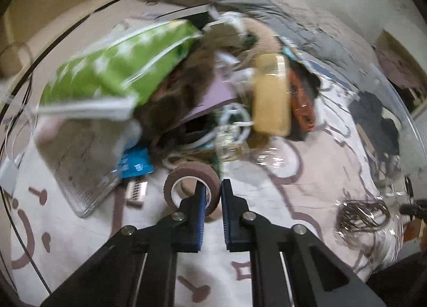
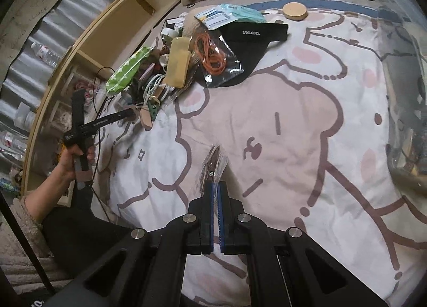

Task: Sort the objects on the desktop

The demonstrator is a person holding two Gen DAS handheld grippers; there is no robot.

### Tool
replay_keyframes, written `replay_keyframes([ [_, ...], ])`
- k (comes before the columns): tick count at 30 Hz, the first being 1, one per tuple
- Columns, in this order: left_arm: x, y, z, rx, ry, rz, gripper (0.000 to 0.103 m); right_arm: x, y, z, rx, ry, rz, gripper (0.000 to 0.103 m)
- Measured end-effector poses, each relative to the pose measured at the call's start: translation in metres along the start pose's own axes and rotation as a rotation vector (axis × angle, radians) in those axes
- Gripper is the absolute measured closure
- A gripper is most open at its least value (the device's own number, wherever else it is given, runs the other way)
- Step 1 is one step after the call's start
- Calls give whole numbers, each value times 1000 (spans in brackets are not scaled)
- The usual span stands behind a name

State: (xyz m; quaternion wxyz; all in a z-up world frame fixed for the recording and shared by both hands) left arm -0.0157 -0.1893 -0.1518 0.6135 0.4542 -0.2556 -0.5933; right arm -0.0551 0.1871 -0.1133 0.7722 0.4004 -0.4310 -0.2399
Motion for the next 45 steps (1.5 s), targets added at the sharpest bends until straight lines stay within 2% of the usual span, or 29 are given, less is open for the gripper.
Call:
replay_keyframes([
  [7,-52,-10,-10,55,-141,-52,91,-23,2,-3,5,-26,-53,100],
  [11,-95,-20,-27,119,-301,-81,91,-39,3,-6,10,-5,-140,100],
  [17,-149,-33,-60,205,-518,-130,91,-59,-10,-13,62,11,-216,100],
  [21,-168,-38,-73,235,-593,-149,91,-68,-23,-18,112,56,-283,100],
  [23,-172,-41,-76,243,-612,-137,77,-71,-32,-22,159,78,-315,100],
  [24,-173,-41,-76,247,-621,-126,54,-74,-34,-24,175,79,-339,100],
  [25,-173,-41,-76,241,-623,-123,37,-76,-37,-25,190,77,-364,99],
  [27,-173,-37,-72,212,-620,-131,34,-81,-41,-27,214,82,-403,98],
  [28,-171,-36,-71,207,-614,-131,33,-83,-41,-26,214,84,-414,96],
  [29,-168,-35,-69,203,-601,-128,33,-85,-41,-25,212,84,-429,86],
  [30,-167,-36,-67,199,-595,-124,31,-87,-39,-23,209,85,-441,66],
  [31,-164,-36,-67,196,-589,-118,28,-88,-38,-21,203,87,-450,53],
  [32,-160,-38,-66,194,-583,-108,27,-89,-36,-19,185,90,-464,34],
  [35,-151,-44,-68,203,-574,-95,25,-88,-33,-13,165,105,-467,31],
  [38,-143,-52,-75,224,-576,-88,20,-82,-37,-15,182,154,-440,31],
  [41,-139,-59,-82,243,-598,-78,20,-76,-45,-17,190,231,-496,31],
  [45,-137,-64,-86,256,-606,-75,20,-76,-48,0,137,211,-517,31],
])
Point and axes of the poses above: each gripper's, at about its wrist camera, not at the fingertips, and y roughly against the way its jaws point, x to its left, z to its top, the point moved 4 cm from there along -y, roughly the way its jaws point, and after that the axes turned 2 degrees about x, right-handed, at the moved point
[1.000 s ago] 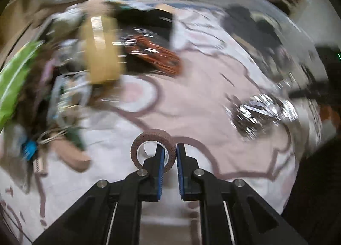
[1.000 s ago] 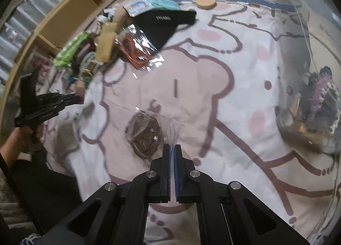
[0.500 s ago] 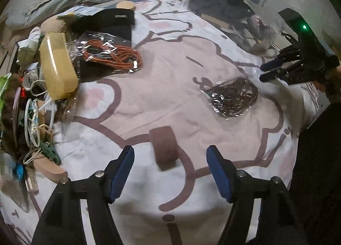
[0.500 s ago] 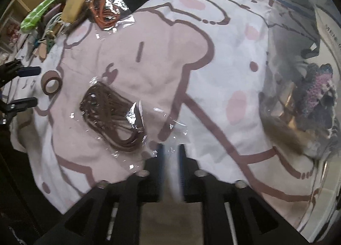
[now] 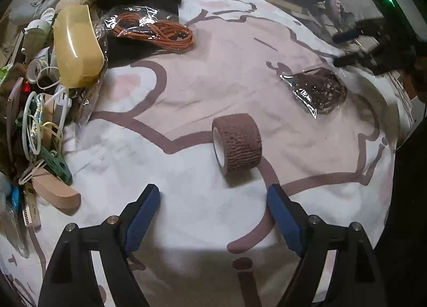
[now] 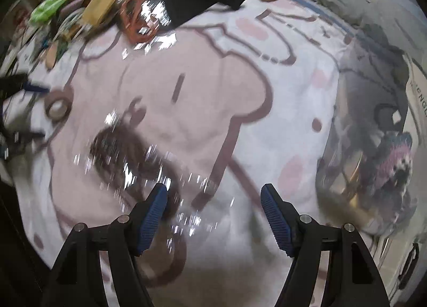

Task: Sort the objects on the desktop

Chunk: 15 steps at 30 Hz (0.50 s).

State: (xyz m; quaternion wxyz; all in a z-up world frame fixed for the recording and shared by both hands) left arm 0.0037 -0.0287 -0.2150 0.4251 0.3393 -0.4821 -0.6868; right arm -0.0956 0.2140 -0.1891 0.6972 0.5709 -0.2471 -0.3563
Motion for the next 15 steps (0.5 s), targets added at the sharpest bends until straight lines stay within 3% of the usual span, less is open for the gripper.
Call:
replay_keyframes([
  [2,-1,3,2,-29,13,-20,20,-3,-2,10,-8,-13,-13,29],
  [6,-2,14,12,-100,43,-43,20,0,-7,28,-29,9,-62,16],
  [10,2,20,21,-159,37,47,20,5,-22,41,-18,41,-149,13],
  [12,12,21,20,-161,58,82,20,4,-31,41,9,53,-177,6],
  [15,28,20,14,-162,105,106,14,1,-47,33,66,72,-199,5],
])
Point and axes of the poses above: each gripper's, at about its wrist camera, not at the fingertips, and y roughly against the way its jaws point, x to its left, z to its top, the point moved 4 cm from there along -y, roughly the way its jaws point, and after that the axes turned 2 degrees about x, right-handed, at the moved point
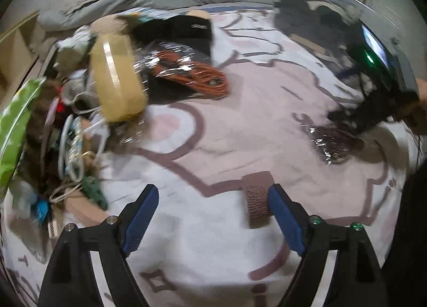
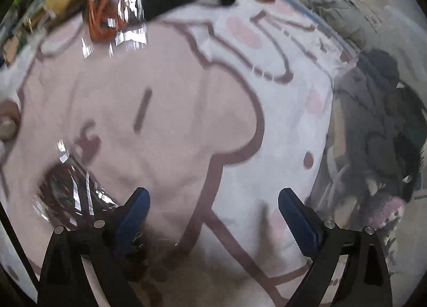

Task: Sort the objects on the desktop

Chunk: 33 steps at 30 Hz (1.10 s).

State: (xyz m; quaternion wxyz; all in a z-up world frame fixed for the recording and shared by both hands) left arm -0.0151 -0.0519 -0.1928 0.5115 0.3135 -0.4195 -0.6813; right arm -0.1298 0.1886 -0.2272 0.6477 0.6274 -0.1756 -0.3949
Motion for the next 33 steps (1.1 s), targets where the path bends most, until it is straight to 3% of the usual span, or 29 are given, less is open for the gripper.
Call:
replay_keyframes([
  [3,11,-1,-1,-6,24,36,12,-3,-4,-6,-17,-20,3,0],
  [10,34,9,2,-23,71,110,12,-17,-14,-17,14,-143,134,0],
  [14,34,20,4,-65,99,39,12,-19,-15,-21,5,-137,160,0],
  [19,12,14,2,-59,68,-46,12,-15,-11,-26,-16,-100,161,0],
  [27,-7,-18,-11,-41,56,-26,12,-15,-2,-32,-98,-63,181,0],
  [33,-8,-31,-21,-3,26,-13,11,3,33,-33,-270,11,286,0],
])
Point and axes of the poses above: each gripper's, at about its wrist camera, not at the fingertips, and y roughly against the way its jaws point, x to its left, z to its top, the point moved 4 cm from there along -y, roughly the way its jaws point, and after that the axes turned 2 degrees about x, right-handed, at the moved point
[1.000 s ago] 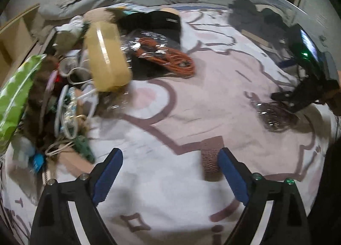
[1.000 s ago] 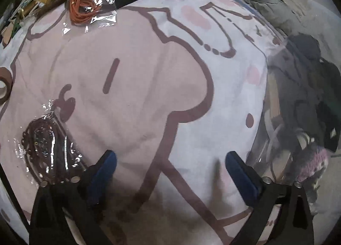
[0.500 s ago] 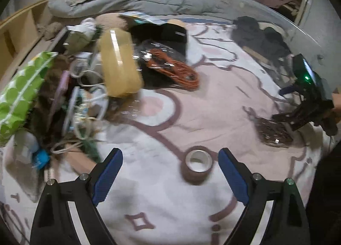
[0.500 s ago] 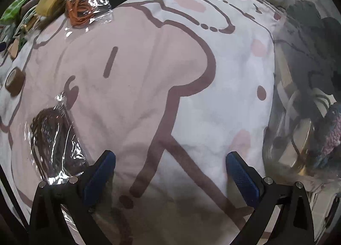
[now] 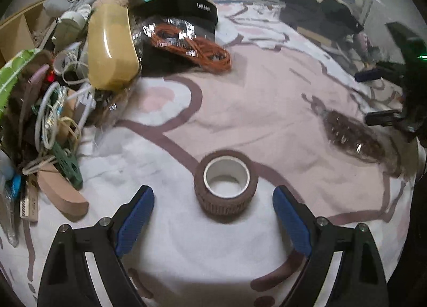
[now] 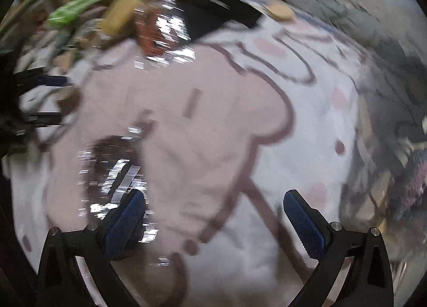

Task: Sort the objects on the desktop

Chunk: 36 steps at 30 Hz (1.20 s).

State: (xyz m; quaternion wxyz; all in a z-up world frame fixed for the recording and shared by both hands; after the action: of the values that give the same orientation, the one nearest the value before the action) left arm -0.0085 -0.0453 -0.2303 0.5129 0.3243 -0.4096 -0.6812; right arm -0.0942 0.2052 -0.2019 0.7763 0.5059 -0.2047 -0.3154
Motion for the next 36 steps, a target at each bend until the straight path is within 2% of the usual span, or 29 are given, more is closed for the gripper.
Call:
replay_keyframes([
  [4,-4,-2,-3,-1,-28,15,2,22,5,-1,-30,74,104,0],
  [6,-6,-3,-4,-5,-39,29,1,49,9,0,-34,119,132,0],
  [9,-6,-5,-6,-8,-38,34,0,69,2,-7,-12,144,162,0],
  [13,-5,-6,-8,-3,-26,18,0,83,-15,-15,61,159,156,0],
  [22,-7,-6,-10,11,-18,6,0,84,-19,-19,42,137,134,0],
  [30,-29,7,-35,2,-133,-38,0,83,-18,-21,37,137,135,0],
  [36,-32,13,-34,48,-169,-68,0,83,-21,-19,52,131,143,0],
])
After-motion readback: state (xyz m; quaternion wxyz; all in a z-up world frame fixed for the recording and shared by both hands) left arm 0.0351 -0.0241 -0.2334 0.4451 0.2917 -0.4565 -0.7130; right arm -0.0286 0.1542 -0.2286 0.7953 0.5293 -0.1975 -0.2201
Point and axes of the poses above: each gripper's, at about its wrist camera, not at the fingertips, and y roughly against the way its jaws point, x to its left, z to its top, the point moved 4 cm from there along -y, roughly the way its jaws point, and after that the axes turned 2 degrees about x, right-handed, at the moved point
